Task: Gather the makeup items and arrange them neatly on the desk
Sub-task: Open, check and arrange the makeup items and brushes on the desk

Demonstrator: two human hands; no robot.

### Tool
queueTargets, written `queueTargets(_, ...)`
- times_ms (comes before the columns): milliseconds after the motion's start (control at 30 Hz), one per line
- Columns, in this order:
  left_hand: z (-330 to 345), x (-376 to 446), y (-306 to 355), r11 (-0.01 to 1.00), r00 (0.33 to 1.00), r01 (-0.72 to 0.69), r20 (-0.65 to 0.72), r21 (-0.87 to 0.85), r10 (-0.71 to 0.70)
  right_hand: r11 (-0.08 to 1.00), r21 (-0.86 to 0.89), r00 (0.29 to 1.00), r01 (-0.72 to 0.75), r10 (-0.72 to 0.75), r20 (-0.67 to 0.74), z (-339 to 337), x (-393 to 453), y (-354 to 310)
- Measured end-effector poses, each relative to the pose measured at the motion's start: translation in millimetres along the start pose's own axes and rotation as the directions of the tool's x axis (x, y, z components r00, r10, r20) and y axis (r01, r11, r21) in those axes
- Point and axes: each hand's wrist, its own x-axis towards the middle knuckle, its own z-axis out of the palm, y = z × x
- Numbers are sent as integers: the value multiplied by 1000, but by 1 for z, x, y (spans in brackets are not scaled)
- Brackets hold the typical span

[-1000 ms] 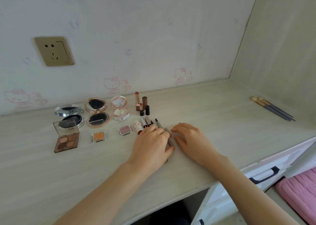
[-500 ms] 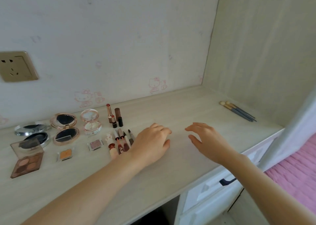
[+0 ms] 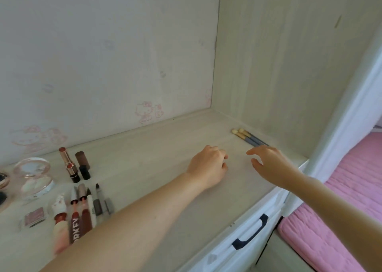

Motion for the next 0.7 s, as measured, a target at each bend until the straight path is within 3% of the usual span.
queueTargets(300,35,79,19,997,993,-1,115,80,-9,972,35,973,-231,231,-3,-3,68,62)
queueTargets(400,43,102,21,997,993,14,114,74,-23,966,46,966,-256,257,-5,3,88,71)
queueTargets(600,49,124,22,982,967,40,240,185,-84,968,24,968,-251,251,3,7,107,77)
queueTargets(700,49,125,19,982,973,39,217,185,-79,971,-27,970,-238,239,34,9,108,78)
